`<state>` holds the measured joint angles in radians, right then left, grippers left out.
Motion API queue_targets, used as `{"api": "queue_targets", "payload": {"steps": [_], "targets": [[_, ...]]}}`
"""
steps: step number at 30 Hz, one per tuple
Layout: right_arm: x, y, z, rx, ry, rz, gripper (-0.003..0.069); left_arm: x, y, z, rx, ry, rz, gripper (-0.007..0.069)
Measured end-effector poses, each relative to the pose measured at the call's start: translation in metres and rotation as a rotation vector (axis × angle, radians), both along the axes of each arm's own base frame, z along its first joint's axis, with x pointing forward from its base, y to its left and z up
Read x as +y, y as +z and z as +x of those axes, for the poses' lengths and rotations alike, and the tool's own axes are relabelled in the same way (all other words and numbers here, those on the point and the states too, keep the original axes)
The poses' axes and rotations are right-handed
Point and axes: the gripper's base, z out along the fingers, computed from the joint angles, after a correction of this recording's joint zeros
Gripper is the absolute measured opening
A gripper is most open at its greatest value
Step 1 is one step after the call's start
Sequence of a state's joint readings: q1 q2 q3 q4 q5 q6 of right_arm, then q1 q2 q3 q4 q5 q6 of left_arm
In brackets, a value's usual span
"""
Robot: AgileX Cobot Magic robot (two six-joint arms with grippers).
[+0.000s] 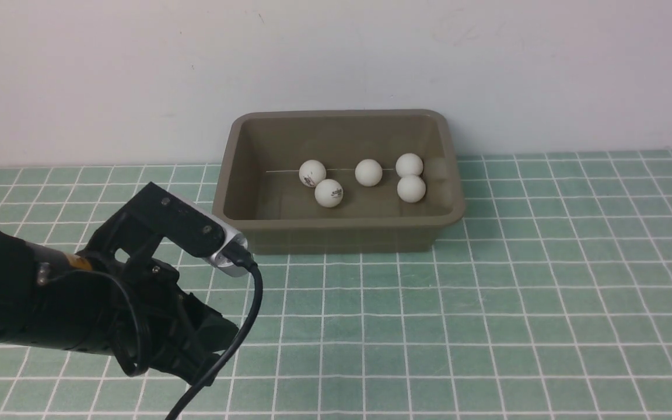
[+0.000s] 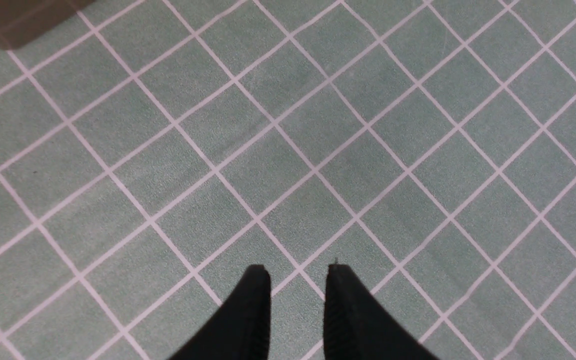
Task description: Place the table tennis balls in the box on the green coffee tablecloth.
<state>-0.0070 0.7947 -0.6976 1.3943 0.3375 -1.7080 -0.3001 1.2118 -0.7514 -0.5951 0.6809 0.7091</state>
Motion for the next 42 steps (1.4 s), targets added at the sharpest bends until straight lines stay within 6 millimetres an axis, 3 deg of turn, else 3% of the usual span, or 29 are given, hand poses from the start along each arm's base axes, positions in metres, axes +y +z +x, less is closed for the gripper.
{"api": "queue_targets", "payload": {"steps": [4,9,13,16,21,42], "targets": [[0.002,-0.023,-0.026,0.022,0.021,0.06,0.042,0.0,0.0,0.0,-0.009,-0.013,0.007,0.0143],[0.005,-0.051,-0.043,0.068,0.05,0.085,0.042,-0.001,0.001,0.0,-0.02,-0.026,0.004,0.0143],[0.006,-0.06,-0.049,0.076,0.06,0.086,0.042,-0.002,0.002,0.001,-0.03,-0.028,-0.01,0.0143],[0.012,-0.083,-0.056,0.146,0.118,0.098,0.042,-0.004,0.004,0.003,-0.067,-0.034,-0.038,0.0143],[0.019,-0.098,-0.061,0.213,0.209,0.098,0.042,-0.006,0.007,0.003,-0.095,-0.061,-0.061,0.0143],[0.02,-0.102,-0.062,0.228,0.218,0.089,0.042,-0.008,0.009,0.005,-0.108,-0.051,-0.095,0.0143]]}}
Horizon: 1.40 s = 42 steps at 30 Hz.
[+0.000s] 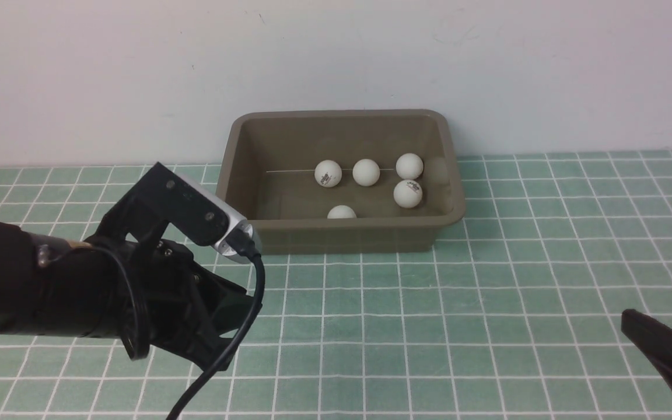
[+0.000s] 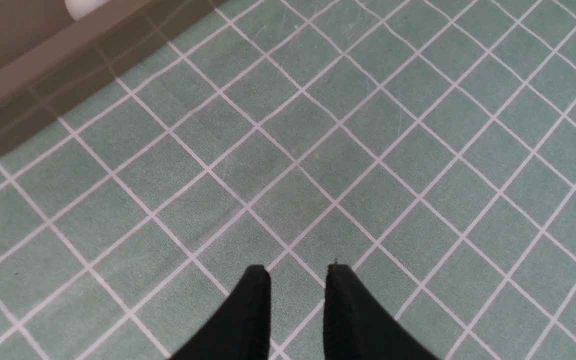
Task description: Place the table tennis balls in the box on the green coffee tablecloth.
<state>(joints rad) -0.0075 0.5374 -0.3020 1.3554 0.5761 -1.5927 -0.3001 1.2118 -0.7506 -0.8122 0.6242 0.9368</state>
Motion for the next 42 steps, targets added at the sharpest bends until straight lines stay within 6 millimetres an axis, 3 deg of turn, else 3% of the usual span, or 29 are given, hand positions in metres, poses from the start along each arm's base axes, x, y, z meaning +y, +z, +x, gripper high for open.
{"api": "queue_targets", "payload": {"steps": [9,20,28,35,37,42], "targets": [[0.0,0.0,0.0,0.0,0.0,0.0,0.042,-0.01,0.012,0.002,-0.069,-0.034,-0.157,0.0143],[0.0,0.0,0.0,0.0,0.0,0.0,0.042,-0.017,0.027,0.006,-0.062,0.051,-0.395,0.0143],[0.0,0.0,0.0,0.0,0.0,0.0,0.042,-0.014,0.031,0.011,-0.104,0.092,-0.425,0.0143],[0.0,0.0,0.0,0.0,0.001,0.0,0.042,-0.014,0.042,0.015,-0.35,-0.037,-0.301,0.0143],[0.0,0.0,0.0,0.0,0.001,0.0,0.042,-0.013,0.059,0.019,-0.503,-0.079,-0.235,0.0143],[0.0,0.0,0.0,0.0,0.001,0.0,0.042,-0.005,0.084,0.018,-0.606,0.015,-0.243,0.0143]]}}
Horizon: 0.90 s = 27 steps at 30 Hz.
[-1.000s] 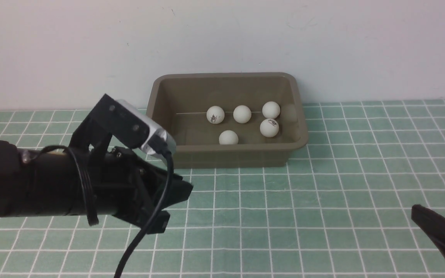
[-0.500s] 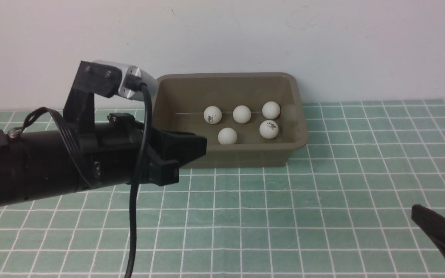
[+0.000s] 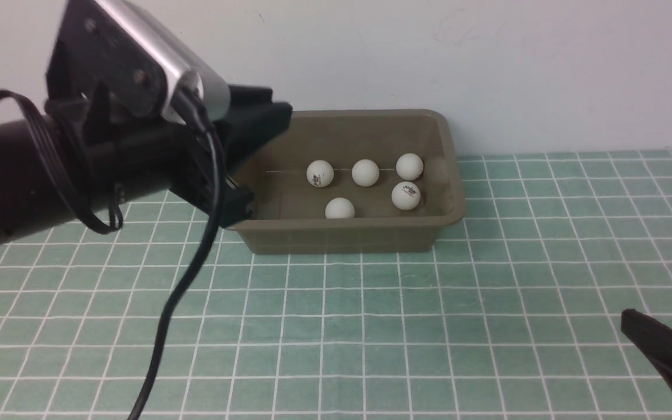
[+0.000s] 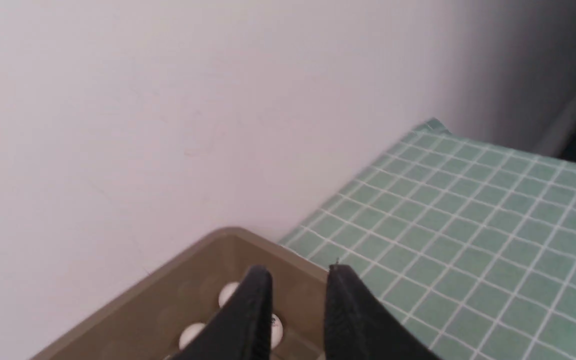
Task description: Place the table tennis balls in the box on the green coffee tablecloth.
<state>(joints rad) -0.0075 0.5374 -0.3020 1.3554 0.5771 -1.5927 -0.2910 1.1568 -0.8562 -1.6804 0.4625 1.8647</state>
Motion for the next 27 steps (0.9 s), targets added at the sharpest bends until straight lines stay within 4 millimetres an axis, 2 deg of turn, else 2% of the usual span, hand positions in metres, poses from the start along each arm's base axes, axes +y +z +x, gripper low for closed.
{"api": "queue_targets", "payload": {"steps": [4,7,10,13,15,17,18,19,23,27], "targets": [[0.0,0.0,0.0,-0.001,0.0,0.0,0.042,0.003,0.004,-0.004,-0.007,0.016,0.017,0.0143],[0.0,0.0,0.0,-0.001,0.001,0.0,0.042,0.008,0.008,-0.02,0.041,0.012,0.065,0.0143],[0.0,0.0,0.0,0.0,0.003,0.0,0.042,0.018,0.011,-0.046,0.147,0.012,0.084,0.0143],[0.0,0.0,0.0,0.0,0.004,0.001,0.042,0.048,0.006,-0.076,0.334,0.155,0.077,0.0143],[0.0,0.0,0.0,0.0,0.004,0.001,0.042,0.067,-0.005,-0.09,0.429,0.304,0.041,0.0143],[0.0,0.0,0.0,0.0,0.004,0.001,0.042,0.081,-0.016,-0.102,0.449,0.421,0.036,0.0143],[0.0,0.0,0.0,0.0,0.004,0.001,0.042,0.088,-0.024,-0.109,0.452,0.483,0.035,0.0143],[0.0,0.0,0.0,0.0,0.004,0.001,0.042,0.098,-0.04,-0.122,0.444,0.581,0.038,0.0143],[0.0,0.0,0.0,0.0,0.004,0.001,0.042,0.109,-0.081,-0.142,0.35,0.74,0.024,0.0143],[0.0,0.0,0.0,0.0,0.004,0.001,0.042,0.115,-0.116,-0.151,0.261,0.831,0.037,0.0143]]}}
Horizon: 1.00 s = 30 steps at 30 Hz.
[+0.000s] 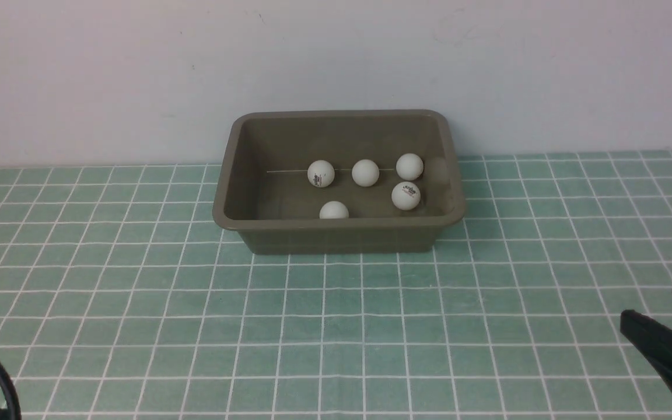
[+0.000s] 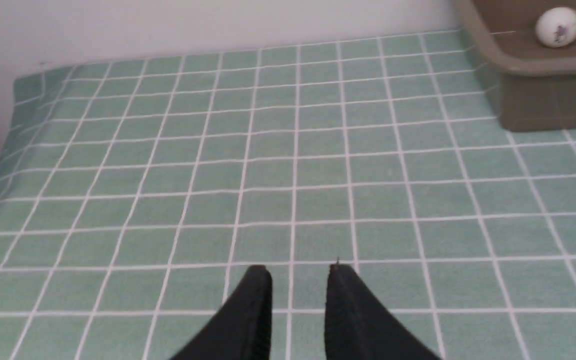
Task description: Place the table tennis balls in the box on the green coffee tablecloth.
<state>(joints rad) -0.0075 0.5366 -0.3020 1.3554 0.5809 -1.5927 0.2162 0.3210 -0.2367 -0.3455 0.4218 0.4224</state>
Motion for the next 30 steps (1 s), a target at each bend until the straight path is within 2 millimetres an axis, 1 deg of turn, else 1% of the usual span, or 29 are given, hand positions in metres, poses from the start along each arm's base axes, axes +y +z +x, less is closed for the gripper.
{"api": "queue_targets", "payload": {"steps": [2,4,6,8,14,17,20,25,30], "targets": [[0.0,0.0,0.0,0.0,0.0,0.0,0.042,0.002,-0.019,-0.005,-0.009,0.038,0.005,0.0143],[0.0,0.0,0.0,0.0,0.0,0.0,0.042,0.003,-0.036,-0.009,0.009,0.07,-0.032,0.0143],[0.0,0.0,0.0,0.0,0.0,0.0,0.042,0.003,-0.048,-0.014,0.024,0.086,-0.047,0.0143],[0.0,0.0,0.0,0.0,0.0,0.0,0.042,0.002,-0.056,-0.017,0.036,0.074,-0.044,0.0143],[0.0,0.0,0.0,0.0,0.0,0.0,0.042,-0.004,-0.06,-0.023,-0.026,-0.026,-0.028,0.0143],[0.0,0.0,0.0,0.0,0.0,0.0,0.042,-0.005,-0.067,-0.025,-0.04,-0.037,-0.027,0.0143],[0.0,0.0,0.0,0.0,0.0,0.0,0.042,-0.005,-0.065,-0.027,-0.079,-0.039,-0.025,0.0143],[0.0,0.0,0.0,0.0,0.0,0.0,0.042,-0.005,-0.066,-0.027,-0.08,-0.041,-0.021,0.0143],[0.0,0.0,0.0,0.0,0.0,0.0,0.042,-0.008,-0.065,-0.027,-0.081,-0.089,-0.013,0.0143]]}}
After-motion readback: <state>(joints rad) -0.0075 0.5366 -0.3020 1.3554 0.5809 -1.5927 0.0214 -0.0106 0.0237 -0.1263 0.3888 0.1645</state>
